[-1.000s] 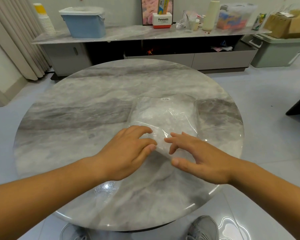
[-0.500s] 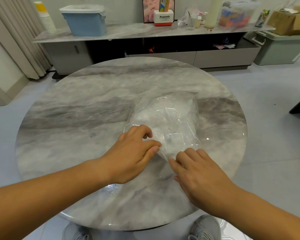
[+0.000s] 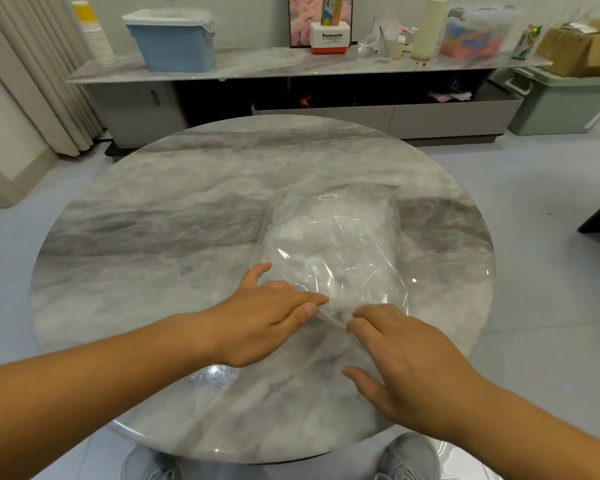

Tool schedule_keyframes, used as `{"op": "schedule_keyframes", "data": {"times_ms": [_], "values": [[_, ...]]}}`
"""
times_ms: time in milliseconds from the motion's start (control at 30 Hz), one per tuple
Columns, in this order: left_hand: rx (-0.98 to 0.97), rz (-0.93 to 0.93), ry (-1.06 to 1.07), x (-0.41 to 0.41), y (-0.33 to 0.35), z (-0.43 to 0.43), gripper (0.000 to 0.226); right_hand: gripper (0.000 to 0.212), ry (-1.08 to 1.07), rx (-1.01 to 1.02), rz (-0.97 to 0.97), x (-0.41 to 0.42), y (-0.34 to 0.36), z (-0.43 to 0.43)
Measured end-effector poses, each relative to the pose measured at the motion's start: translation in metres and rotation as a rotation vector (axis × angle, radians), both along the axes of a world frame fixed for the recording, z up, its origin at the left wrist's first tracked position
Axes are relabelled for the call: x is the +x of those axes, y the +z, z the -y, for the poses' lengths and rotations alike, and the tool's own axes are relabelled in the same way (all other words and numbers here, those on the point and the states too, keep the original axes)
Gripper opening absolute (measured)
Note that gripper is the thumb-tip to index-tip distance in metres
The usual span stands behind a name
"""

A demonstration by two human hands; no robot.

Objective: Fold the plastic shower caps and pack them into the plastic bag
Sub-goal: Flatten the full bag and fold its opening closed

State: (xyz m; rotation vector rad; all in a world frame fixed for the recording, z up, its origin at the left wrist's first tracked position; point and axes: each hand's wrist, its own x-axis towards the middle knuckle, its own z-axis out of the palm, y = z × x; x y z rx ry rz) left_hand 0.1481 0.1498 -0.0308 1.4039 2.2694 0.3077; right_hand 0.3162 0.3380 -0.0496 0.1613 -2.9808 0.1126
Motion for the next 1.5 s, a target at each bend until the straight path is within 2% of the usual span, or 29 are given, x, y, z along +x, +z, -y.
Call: {"op": "schedule_keyframes", "data": {"times_ms": [100,200,267,433,533,600,733,933,1000,1100,1167,1300,1400,1500], "values": [[0.022,0.065,0.042,0.000,0.003,0.000,0.054,0.035,0.011,0.119,-0.092,-0.006,0.006,0.001],[0.059,0.144,0.087,0.000,0.008,0.000,0.057,0.035,0.006,0.103,-0.045,-0.014,0.004,-0.006],[0.074,0.173,0.100,-0.001,0.011,0.000,0.052,0.033,0.008,0.020,-0.015,-0.017,0.001,-0.012],[0.118,0.239,0.110,-0.006,0.017,0.002,0.045,0.047,-0.092,-0.254,0.171,-0.024,0.012,-0.021],[0.125,0.195,0.067,-0.008,0.016,0.003,0.044,0.035,-0.153,-0.396,0.291,-0.027,0.014,-0.030],[0.144,0.093,0.016,-0.008,0.011,0.003,0.036,0.031,-0.171,-0.432,0.287,-0.029,0.011,-0.035],[0.150,-0.063,-0.085,-0.009,-0.002,0.007,0.035,0.033,-0.149,-0.342,0.259,-0.032,-0.005,-0.043],[-0.030,-0.202,-0.152,-0.006,-0.002,0.007,0.035,0.049,-0.003,-0.266,0.257,-0.021,-0.011,-0.050],[-0.075,-0.239,-0.176,-0.009,-0.005,0.009,0.032,0.055,-0.012,-0.279,0.269,-0.017,-0.012,-0.053],[-0.137,-0.208,-0.164,-0.013,-0.009,0.009,0.038,0.046,0.004,-0.322,0.249,-0.015,-0.015,-0.054],[-0.143,-0.168,-0.145,-0.013,-0.009,0.007,0.041,0.047,0.044,-0.267,0.242,-0.017,-0.016,-0.053],[-0.115,-0.093,-0.124,-0.013,-0.005,0.006,0.038,0.032,0.106,-0.195,0.209,-0.019,-0.014,-0.049],[-0.023,0.043,-0.089,-0.011,-0.002,0.008,0.039,0.037,0.160,-0.141,0.200,-0.023,-0.016,-0.045],[0.010,0.082,-0.093,-0.010,-0.001,0.007,0.043,0.044,0.184,-0.145,0.220,-0.025,-0.018,-0.048]]}}
